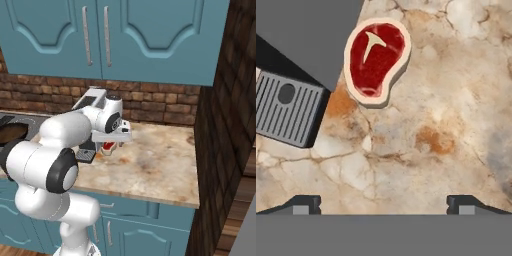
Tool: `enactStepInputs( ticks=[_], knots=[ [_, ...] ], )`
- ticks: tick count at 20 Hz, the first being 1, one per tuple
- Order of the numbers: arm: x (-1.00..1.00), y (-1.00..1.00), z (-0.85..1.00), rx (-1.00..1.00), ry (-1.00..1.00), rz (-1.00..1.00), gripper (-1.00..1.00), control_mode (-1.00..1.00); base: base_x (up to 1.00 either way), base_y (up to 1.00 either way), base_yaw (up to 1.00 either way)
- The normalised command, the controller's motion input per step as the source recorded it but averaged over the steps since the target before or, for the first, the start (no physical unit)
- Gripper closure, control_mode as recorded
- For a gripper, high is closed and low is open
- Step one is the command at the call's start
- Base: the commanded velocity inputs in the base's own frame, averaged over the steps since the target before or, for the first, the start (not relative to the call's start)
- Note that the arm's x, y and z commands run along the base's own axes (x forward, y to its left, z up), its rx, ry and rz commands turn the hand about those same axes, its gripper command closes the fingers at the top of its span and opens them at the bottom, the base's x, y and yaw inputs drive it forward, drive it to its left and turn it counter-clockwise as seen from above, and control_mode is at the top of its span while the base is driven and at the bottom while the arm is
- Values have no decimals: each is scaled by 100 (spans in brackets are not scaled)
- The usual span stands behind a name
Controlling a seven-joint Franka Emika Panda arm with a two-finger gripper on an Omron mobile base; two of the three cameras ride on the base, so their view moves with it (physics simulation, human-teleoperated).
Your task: Place both pans onto different burners. Then place the potato and the steak on different pans.
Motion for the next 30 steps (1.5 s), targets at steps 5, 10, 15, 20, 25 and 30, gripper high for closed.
enactStepInputs(
  ticks=[5,10,15,20,25,30],
  knots=[
    [19,-1,-18,13,-5,20,-100,-100,0,0,0],
    [28,0,-1,18,-2,12,-100,-100,0,0,0],
    [22,6,-5,10,0,2,-100,-100,0,0,0],
    [5,20,-7,4,0,0,-100,-100,0,0,0],
    [7,22,-11,0,0,0,-100,-100,0,0,0],
    [12,3,-18,0,0,0,-100,-100,0,0,0]
  ],
)
